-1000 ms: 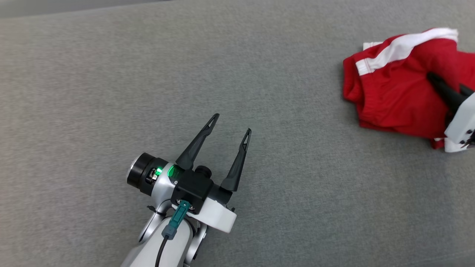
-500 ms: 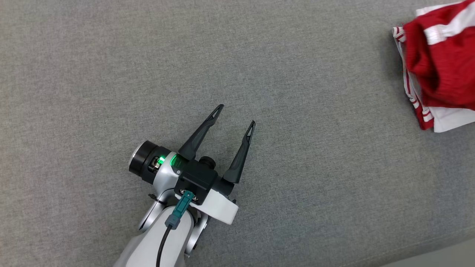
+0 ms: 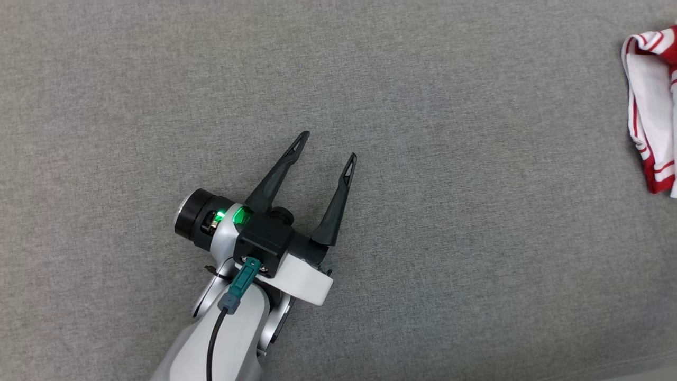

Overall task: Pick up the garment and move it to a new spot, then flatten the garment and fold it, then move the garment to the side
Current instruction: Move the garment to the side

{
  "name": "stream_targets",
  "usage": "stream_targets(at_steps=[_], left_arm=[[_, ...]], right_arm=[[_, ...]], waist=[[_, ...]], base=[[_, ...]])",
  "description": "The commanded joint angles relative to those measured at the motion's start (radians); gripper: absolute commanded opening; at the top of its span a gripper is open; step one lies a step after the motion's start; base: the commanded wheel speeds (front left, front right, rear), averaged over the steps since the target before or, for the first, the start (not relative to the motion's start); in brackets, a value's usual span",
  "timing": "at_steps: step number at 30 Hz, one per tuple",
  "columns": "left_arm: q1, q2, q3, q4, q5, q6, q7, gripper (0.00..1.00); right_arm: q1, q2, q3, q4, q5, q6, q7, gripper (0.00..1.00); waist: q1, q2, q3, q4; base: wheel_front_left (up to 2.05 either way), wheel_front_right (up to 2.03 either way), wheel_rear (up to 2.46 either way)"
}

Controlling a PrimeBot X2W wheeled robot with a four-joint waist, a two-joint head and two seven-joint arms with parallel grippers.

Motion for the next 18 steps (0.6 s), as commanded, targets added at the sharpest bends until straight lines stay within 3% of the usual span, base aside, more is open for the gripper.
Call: stream_targets(at_steps=[1,7,8,9,10,18], left_arm=[[-0.013,0.005,0.0,0.001,0.01,-0.003,0.0,1.0],[-0.015,0.006,-0.005,0.005,0.012,-0.003,0.0,1.0],[-0.016,0.006,-0.006,0.006,0.012,-0.003,0.0,1.0],[-0.018,0.006,-0.007,0.007,0.011,-0.002,0.0,1.0],[-0.019,0.006,-0.008,0.008,0.01,-0.001,0.0,1.0],[-0.002,0.005,-0.012,0.013,-0.002,0.004,0.0,1.0]], right_arm=[[-0.017,0.021,-0.006,0.039,-0.017,-0.001,-0.011,0.0],[-0.028,0.083,-0.017,0.143,-0.045,-0.001,-0.025,0.0],[-0.029,0.089,-0.018,0.151,-0.047,-0.001,-0.028,0.22],[-0.029,0.095,-0.019,0.158,-0.047,-0.001,-0.032,0.55],[-0.027,0.101,-0.021,0.166,-0.043,-0.001,-0.029,1.0],[-0.042,0.116,-0.001,0.212,-0.074,-0.001,-0.024,1.0]], waist=[[0.0,0.0,0.009,0.007],[0.0,0.0,0.017,0.016],[0.0,0.0,0.018,0.017],[0.0,0.0,0.018,0.019],[0.0,0.0,0.018,0.02],[0.0,0.0,-0.018,0.021]], base=[[0.0,0.0,0.0],[0.0,0.0,0.0],[0.0,0.0,0.0],[0.0,0.0,0.0],[0.0,0.0,0.0],[0.0,0.0,0.0]])
